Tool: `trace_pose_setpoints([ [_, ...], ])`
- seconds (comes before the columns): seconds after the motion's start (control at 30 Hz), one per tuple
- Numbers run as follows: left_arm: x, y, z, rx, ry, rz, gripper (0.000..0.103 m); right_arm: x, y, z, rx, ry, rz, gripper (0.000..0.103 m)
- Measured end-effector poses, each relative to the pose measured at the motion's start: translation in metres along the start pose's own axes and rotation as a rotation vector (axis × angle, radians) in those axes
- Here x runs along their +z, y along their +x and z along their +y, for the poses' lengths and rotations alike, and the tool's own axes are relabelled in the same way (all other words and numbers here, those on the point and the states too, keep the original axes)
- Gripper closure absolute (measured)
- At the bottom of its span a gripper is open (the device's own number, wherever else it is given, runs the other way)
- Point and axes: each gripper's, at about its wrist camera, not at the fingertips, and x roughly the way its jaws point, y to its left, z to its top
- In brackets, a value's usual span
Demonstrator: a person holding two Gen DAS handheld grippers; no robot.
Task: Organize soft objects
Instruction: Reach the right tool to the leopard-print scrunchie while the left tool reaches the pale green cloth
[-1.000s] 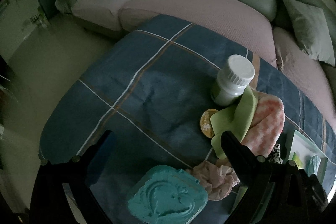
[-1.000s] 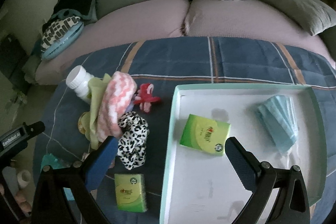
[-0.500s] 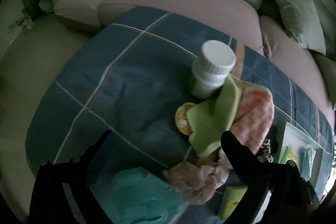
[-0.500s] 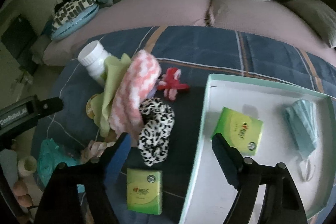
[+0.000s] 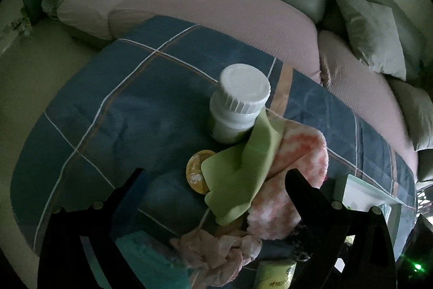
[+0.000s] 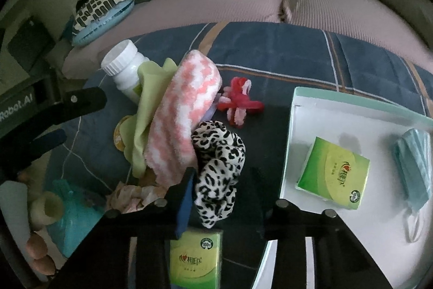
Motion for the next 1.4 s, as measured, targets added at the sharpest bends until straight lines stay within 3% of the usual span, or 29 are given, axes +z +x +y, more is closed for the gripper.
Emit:
trace_pose_setpoints([
  [0.07,0.003,0.003,0.0,0.016,-0.017,0.002,0.002,0.001,0.002,-0.002,0.009,0.01,0.004,0.069],
  [0.2,0.005,0.01,0.003,-0.035,-0.06,0.018,0.003,0.002,0.006,-0.008,0.018,0.026,0.012,0.072],
  [0.47,0.013,0.025,-0.022,0.002,0.004,0.009,0.006,0.004,0.009,-0.013,0.031,0.042,0.017,0.072],
  [0.67,0.008,0.047,-0.031,0.022,0.043,0.063,0.011,0.004,0.013,-0.017,0.034,0.052,0.025,0.072],
  [0.93,0.002,0.07,-0.033,0.003,0.045,0.136,0.046,0.004,0.017,-0.014,0.032,0.042,0.036,0.072],
  [1.07,0.001,0.071,-0.035,0.0,0.05,0.139,0.054,0.004,0.018,-0.013,0.033,0.042,0.037,0.072],
  [1.4,-0.001,0.076,-0.03,-0.077,0.006,0.155,0.086,0.003,0.02,-0.015,0.058,0.063,0.04,0.072],
])
